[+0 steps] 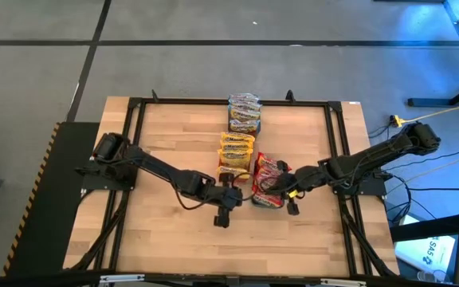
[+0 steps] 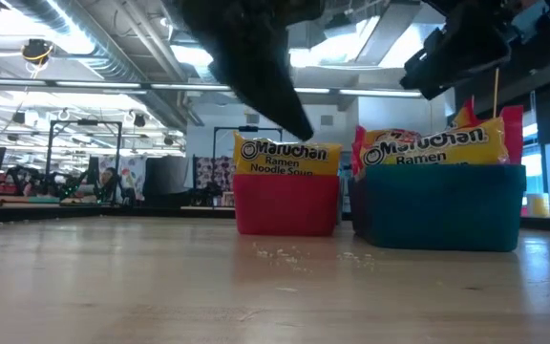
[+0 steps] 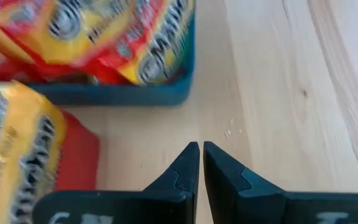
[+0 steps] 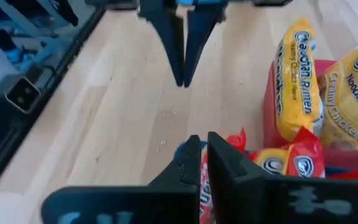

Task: Sort Maruchan noodles
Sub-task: Move the blue bin to the middle right of the table

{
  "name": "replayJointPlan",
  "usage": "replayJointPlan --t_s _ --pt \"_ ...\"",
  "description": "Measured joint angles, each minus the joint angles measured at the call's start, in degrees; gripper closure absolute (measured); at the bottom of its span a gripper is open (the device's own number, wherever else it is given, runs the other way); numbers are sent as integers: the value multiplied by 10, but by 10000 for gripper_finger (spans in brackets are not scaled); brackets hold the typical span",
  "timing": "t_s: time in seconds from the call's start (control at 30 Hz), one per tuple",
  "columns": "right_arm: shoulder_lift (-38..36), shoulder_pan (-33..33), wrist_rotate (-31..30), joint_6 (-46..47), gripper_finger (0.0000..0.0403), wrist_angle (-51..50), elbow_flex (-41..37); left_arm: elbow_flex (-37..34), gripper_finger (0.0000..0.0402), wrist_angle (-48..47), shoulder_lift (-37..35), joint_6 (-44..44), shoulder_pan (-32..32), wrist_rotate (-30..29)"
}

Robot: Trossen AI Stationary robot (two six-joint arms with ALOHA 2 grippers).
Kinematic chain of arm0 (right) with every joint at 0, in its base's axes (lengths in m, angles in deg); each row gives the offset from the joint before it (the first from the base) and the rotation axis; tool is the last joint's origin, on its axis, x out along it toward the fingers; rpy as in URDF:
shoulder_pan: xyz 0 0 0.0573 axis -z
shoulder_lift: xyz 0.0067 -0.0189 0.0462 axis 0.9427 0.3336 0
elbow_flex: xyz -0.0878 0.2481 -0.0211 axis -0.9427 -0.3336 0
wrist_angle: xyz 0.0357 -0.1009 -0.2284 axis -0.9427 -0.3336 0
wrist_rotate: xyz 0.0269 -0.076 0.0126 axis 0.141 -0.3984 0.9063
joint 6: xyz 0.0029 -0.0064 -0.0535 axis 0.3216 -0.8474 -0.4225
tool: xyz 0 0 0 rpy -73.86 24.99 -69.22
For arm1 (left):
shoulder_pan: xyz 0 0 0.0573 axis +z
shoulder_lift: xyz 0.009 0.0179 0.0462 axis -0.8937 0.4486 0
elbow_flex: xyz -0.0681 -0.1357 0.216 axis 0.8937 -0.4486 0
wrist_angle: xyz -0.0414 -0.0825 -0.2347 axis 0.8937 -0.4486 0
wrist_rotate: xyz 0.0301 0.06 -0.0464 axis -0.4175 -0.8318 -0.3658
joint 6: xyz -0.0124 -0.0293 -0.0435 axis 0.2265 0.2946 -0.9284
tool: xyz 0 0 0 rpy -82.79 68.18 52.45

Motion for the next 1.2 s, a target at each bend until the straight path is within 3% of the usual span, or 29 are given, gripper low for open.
replayJointPlan --t_s 0.17,0.33,0.57,0.83,1.03,1.2 --pt "5 0 0 21 402 28 0 -44 385 34 5 -8 -11 -1" --pt "58 0 15 27 402 11 45 -97 386 74 -1 -30 -26 -19" --pt "196 0 21 22 402 -119 199 -134 385 44 -33 -75 -58 -79" --pt "351 26 0 11 402 -286 363 -132 385 42 -35 -88 -87 -108" --pt "393 49 -16 -2 402 -387 384 -132 385 38 -35 -96 -90 -112" --pt "388 50 -75 18 402 -476 382 -132 385 39 -35 -97 -90 -112"
